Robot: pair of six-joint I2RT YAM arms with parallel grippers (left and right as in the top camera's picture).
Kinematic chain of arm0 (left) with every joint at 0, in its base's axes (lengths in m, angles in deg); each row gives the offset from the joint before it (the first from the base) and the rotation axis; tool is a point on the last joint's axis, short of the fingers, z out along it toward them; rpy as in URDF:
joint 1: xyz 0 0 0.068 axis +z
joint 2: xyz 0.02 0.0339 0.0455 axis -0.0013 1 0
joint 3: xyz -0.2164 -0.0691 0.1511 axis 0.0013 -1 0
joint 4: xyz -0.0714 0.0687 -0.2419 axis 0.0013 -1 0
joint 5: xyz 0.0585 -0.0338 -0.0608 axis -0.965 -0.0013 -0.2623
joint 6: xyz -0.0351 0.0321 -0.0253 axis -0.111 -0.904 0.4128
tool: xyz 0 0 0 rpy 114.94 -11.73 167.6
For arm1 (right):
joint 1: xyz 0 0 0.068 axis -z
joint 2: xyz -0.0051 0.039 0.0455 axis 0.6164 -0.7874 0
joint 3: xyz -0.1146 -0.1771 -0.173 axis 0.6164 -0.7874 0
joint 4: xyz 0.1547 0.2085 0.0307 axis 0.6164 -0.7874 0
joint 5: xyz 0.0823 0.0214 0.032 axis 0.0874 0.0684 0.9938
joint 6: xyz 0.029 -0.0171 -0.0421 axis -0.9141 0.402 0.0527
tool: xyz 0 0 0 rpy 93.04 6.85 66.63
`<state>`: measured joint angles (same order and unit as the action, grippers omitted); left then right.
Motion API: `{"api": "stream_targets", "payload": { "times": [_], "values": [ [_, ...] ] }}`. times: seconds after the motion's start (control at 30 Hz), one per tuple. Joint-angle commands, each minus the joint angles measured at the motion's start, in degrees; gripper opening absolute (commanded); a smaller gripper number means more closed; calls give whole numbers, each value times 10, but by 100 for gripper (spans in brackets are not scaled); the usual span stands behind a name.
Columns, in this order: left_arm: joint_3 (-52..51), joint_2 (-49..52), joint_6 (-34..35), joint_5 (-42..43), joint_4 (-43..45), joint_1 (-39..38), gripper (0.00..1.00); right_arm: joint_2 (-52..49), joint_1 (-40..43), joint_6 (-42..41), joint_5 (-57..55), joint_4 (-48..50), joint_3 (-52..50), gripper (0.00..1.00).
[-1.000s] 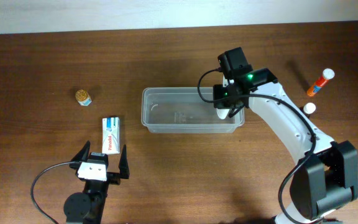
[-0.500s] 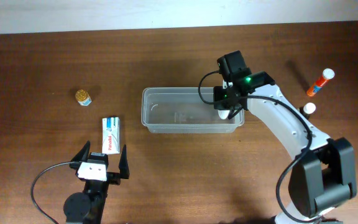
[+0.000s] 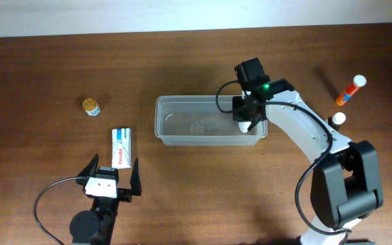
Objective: Pack container
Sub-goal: 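Lower the spray bottle into the container's right end and release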
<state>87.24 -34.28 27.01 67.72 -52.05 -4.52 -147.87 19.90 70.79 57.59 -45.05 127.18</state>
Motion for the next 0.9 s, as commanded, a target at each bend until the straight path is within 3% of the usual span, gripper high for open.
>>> {"api": "stream_targets", "payload": {
  "times": [0.0,0.33,0.6,0.73,0.87],
  "values": [
    [-3,-3,-9,6,0,3,99,-4,5,-3,-29,7,-2,33],
    [-3,-3,-9,6,0,3,99,-4,28,2,9,11,-2,34],
    [-3,-3,-9,6,0,3,99,-3,28,12,15,20,3,44],
    [-3,-3,-9,6,0,3,99,2,28,14,15,-8,40,45],
    [-3,-3,-9,6,0,3,99,6,28,27,14,-73,116,54]
  ]
}}
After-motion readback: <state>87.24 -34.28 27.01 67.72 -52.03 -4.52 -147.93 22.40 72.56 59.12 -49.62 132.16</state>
